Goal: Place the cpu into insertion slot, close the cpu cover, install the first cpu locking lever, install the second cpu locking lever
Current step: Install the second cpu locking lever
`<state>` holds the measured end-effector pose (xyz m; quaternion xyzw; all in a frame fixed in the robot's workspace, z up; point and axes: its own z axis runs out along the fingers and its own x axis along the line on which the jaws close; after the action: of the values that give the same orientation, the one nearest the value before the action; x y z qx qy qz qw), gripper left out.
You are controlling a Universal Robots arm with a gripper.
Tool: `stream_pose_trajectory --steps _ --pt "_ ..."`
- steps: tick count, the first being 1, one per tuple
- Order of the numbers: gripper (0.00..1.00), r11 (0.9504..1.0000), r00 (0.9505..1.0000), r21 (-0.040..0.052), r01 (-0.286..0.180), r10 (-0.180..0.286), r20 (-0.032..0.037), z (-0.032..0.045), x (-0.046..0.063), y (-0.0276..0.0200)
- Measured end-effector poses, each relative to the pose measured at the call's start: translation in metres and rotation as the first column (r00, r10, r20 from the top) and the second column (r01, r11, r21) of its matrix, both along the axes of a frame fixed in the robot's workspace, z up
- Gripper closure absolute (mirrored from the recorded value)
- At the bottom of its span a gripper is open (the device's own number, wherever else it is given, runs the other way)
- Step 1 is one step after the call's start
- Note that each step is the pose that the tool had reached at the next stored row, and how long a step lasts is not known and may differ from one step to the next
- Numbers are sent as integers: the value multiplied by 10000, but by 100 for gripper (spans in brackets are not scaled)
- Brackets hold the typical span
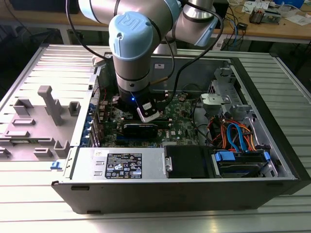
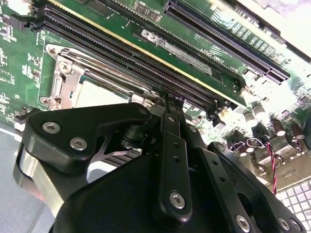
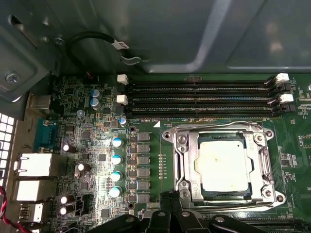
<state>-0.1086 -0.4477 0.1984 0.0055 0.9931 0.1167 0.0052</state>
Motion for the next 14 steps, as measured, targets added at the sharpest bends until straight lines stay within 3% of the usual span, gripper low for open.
stream_pose_trajectory --steps 3,7,14 --pt "89 10000 10000 -93 2 -2 0 6 -1 7" --pt "89 9996 10000 -291 0 0 1 40 0 26" --pt "89 9990 10000 -436 0 0 -1 186 0 53"
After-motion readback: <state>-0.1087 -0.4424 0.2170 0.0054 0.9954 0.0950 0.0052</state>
